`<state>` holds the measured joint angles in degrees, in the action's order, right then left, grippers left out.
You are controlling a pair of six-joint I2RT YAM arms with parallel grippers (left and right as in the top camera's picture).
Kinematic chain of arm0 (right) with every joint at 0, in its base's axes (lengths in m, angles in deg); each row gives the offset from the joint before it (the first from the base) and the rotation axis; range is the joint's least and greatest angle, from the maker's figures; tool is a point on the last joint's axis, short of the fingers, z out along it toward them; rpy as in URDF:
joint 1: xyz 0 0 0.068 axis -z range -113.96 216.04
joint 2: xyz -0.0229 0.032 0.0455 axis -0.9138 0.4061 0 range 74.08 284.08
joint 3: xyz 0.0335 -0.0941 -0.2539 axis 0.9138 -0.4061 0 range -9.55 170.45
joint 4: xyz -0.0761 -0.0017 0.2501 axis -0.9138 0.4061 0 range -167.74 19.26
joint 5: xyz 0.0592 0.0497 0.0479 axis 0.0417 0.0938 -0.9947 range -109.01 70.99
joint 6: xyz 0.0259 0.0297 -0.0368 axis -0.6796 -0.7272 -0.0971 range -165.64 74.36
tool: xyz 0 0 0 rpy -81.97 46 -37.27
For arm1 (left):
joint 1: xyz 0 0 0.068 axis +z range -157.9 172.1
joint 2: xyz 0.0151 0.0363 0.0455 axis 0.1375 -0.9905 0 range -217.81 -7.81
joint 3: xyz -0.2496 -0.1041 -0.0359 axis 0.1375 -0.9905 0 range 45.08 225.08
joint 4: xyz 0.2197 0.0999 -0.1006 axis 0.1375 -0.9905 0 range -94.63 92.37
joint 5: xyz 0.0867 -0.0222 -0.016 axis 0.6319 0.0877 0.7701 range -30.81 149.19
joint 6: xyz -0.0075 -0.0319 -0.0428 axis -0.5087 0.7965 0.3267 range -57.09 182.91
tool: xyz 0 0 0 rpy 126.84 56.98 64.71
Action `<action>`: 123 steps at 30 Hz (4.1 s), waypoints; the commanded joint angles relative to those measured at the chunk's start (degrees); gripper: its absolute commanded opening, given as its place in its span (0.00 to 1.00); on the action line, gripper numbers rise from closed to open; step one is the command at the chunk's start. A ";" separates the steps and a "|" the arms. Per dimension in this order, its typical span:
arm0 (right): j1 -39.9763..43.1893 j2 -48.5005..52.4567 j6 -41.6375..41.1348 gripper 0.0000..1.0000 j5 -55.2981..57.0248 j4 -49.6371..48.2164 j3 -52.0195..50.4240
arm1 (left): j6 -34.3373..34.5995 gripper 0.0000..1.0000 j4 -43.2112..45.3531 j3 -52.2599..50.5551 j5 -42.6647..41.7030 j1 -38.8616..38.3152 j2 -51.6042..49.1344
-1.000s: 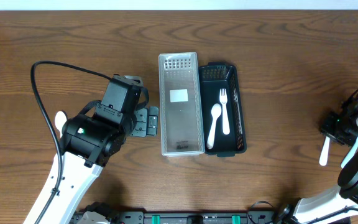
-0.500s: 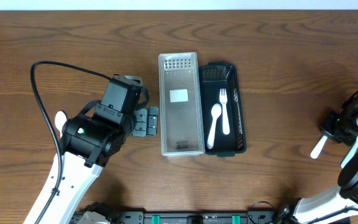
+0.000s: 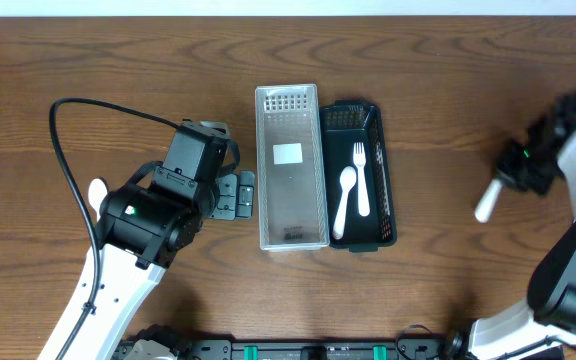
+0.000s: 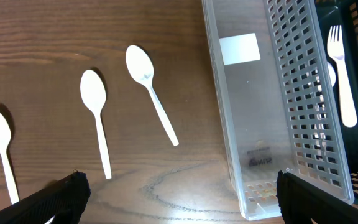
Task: Pack container
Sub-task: 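Carry the fork into the black basket and release it, then move the right gripper to the last white fork and grasp it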
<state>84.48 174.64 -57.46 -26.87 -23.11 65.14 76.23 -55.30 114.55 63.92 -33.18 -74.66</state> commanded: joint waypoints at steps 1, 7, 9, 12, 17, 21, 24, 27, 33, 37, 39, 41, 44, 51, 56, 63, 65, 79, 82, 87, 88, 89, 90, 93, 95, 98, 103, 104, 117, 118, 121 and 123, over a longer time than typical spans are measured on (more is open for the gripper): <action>-8.70 -6.21 -1.55 0.01 -1.66 2.03 6.10 | -0.15 0.98 -0.15 -0.13 0.72 0.24 -0.13; -24.44 -8.17 -4.02 0.01 -1.31 2.75 11.78 | -0.15 0.98 -0.15 -0.13 0.72 0.24 -0.13; -28.79 -7.80 -6.05 0.01 -0.50 2.01 11.74 | -0.15 0.98 -0.15 -0.13 0.72 0.24 -0.13; -33.68 -5.81 -7.06 0.01 0.28 1.90 11.72 | -0.15 0.98 -0.15 -0.13 0.72 0.24 -0.13; -38.62 0.37 -7.04 0.01 1.03 2.40 11.32 | -0.15 0.98 -0.15 -0.13 0.72 0.24 -0.13; -40.09 5.77 -7.06 0.01 0.98 2.32 11.32 | -0.15 0.98 -0.15 -0.13 0.72 0.24 -0.13; -40.22 8.55 -7.04 0.03 1.01 1.97 11.32 | -0.15 0.98 -0.15 -0.13 0.72 0.24 -0.13; -40.22 10.08 -6.95 0.22 0.98 2.03 11.32 | -0.15 0.98 -0.15 -0.13 0.72 0.24 -0.13; -40.19 9.90 -6.78 0.33 0.98 1.99 11.45 | -0.15 0.98 -0.17 -0.13 0.72 0.24 -0.13; -39.89 8.17 -6.80 0.33 1.57 4.90 13.22 | -0.17 0.98 -0.17 -0.13 0.74 0.24 -0.13; -38.91 6.10 -6.84 0.32 2.73 7.19 15.19 | -0.17 0.98 -0.17 -0.13 0.72 0.24 -0.13; -36.54 2.34 -8.26 0.33 6.16 10.88 18.40 | -0.17 0.98 -0.17 -0.13 0.72 0.24 -0.13; -31.63 -3.87 -11.43 0.36 10.95 15.30 22.25 | -0.59 0.98 -0.17 -0.13 0.72 0.24 -0.13; -9.20 -20.65 -18.08 0.91 12.35 21.75 24.00 | -0.79 0.98 -0.17 -0.13 0.72 0.24 -0.13; 9.40 -23.78 -13.62 0.99 10.86 24.52 21.66 | -0.76 0.98 -0.17 -0.13 0.72 0.24 -0.13; 22.71 -18.29 -8.61 0.99 8.87 19.37 10.14 | -0.76 0.98 -0.17 -0.13 0.72 0.24 -0.13; 24.96 -15.52 -8.09 0.99 8.44 16.81 7.06 | -0.79 0.98 -0.17 -0.13 0.72 0.24 -0.13; 28.81 5.09 0.74 0.99 6.40 5.31 4.96 | -0.79 0.98 -0.76 -0.13 0.72 0.24 -0.13; 28.79 7.63 4.50 0.99 5.77 3.41 4.96 | -0.76 0.98 -0.79 -0.13 0.72 0.24 -0.13; 28.79 10.99 8.68 0.99 4.31 1.64 4.94 | -0.76 0.98 -0.76 -0.13 0.72 0.24 -0.13; 28.79 11.47 9.38 0.99 4.15 1.25 4.94 | -0.76 0.98 -0.76 -0.13 0.72 0.24 -0.13; 28.79 12.00 9.99 0.99 4.15 0.76 4.94 | -0.76 0.98 -0.79 -0.13 0.72 0.24 -0.13; 28.81 12.39 10.32 0.99 4.17 0.24 4.94 | -0.79 0.98 -0.79 -0.13 0.72 0.24 -0.13; 28.79 13.05 11.13 0.98 4.17 -1.22 4.94 | -0.76 0.98 -0.79 -0.13 0.72 0.24 -0.13; 28.79 13.16 11.74 0.98 4.15 -2.40 4.92 | -0.79 0.98 -0.76 -0.13 0.72 0.24 -0.13; 28.79 13.18 12.81 0.97 4.15 -4.15 4.87 | -0.79 0.98 -0.76 -0.13 0.72 0.24 -0.13; 28.79 14.25 14.62 0.96 4.15 -6.36 4.83 | -0.79 0.98 -0.74 -0.13 0.72 0.24 -0.13; 28.79 14.60 14.73 0.96 4.15 -6.75 4.83 | -0.76 0.98 -0.74 -0.13 0.72 0.24 -0.13; 28.74 19.06 16.63 0.91 4.17 -7.74 4.79 | -0.76 0.98 -0.66 -0.13 0.72 0.24 -0.13; 28.76 19.23 16.61 0.89 4.17 -7.67 4.79 | -0.76 0.98 -0.59 -0.13 0.72 0.24 -0.13; 28.76 19.56 16.59 0.78 4.15 -7.28 4.79 | -0.76 0.98 -0.55 -0.13 0.72 0.24 -0.13; 28.76 19.56 16.59 0.70 4.15 -7.08 4.79 | -0.76 0.98 -0.55 -0.13 0.72 0.24 -0.13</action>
<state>112.96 192.10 -41.24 -21.54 -30.63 70.15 76.16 -55.74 114.55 63.95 -33.14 -74.68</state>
